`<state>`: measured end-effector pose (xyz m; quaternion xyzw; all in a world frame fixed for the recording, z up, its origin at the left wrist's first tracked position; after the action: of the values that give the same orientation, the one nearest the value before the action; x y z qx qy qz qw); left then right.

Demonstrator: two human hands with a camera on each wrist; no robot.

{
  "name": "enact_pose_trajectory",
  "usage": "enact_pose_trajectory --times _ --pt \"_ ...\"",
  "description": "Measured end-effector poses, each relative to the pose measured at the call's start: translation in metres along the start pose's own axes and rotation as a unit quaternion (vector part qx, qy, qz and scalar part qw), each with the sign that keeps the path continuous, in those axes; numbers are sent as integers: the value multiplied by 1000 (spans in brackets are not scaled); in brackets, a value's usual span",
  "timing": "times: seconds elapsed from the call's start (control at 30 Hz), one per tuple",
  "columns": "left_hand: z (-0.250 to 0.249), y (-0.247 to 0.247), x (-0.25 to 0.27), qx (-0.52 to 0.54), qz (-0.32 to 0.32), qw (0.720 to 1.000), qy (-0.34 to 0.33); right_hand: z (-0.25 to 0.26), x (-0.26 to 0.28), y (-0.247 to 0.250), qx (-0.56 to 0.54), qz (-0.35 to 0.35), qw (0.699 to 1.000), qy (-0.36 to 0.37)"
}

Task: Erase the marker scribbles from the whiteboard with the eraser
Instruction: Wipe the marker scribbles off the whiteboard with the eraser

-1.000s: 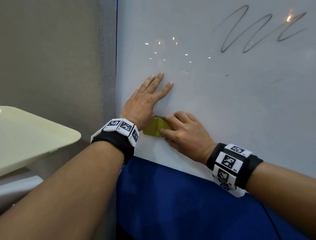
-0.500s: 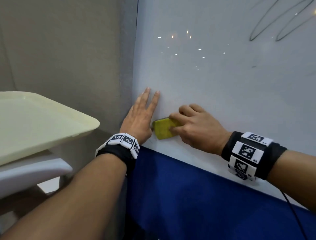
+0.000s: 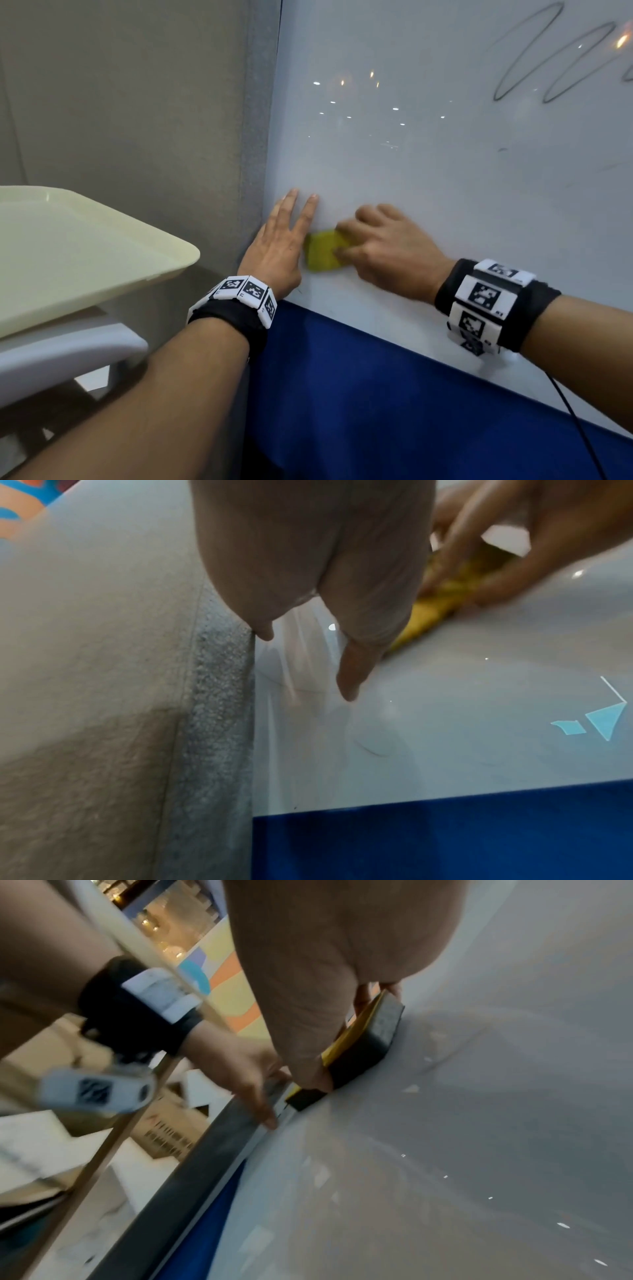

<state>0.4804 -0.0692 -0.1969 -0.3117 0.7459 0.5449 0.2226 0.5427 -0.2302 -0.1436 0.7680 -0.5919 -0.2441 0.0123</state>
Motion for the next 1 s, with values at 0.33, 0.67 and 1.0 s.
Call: enact_pose_trajectory --times 0.33,0.67,1.0 --pt "-39 8 -13 40 -2 999 -29 -4 63 3 -28 -18 999 15" --pt "-80 10 -39 -23 16 998 -60 -80 99 31 12 -96 989 -112" --pt "-112 15 -48 0 8 997 -74 -101 121 42 29 -101 987 -118"
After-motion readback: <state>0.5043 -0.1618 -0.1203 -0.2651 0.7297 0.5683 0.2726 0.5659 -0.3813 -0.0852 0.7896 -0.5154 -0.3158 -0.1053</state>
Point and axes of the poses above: each hand's wrist, its own x-axis away from the middle knuckle, its own y-axis out of the back of the hand, z = x × y, the point moved 4 cm from there along -x, towards the middle knuckle, and after that the axes turned 13 degrees about x, right-handed, at the moved point
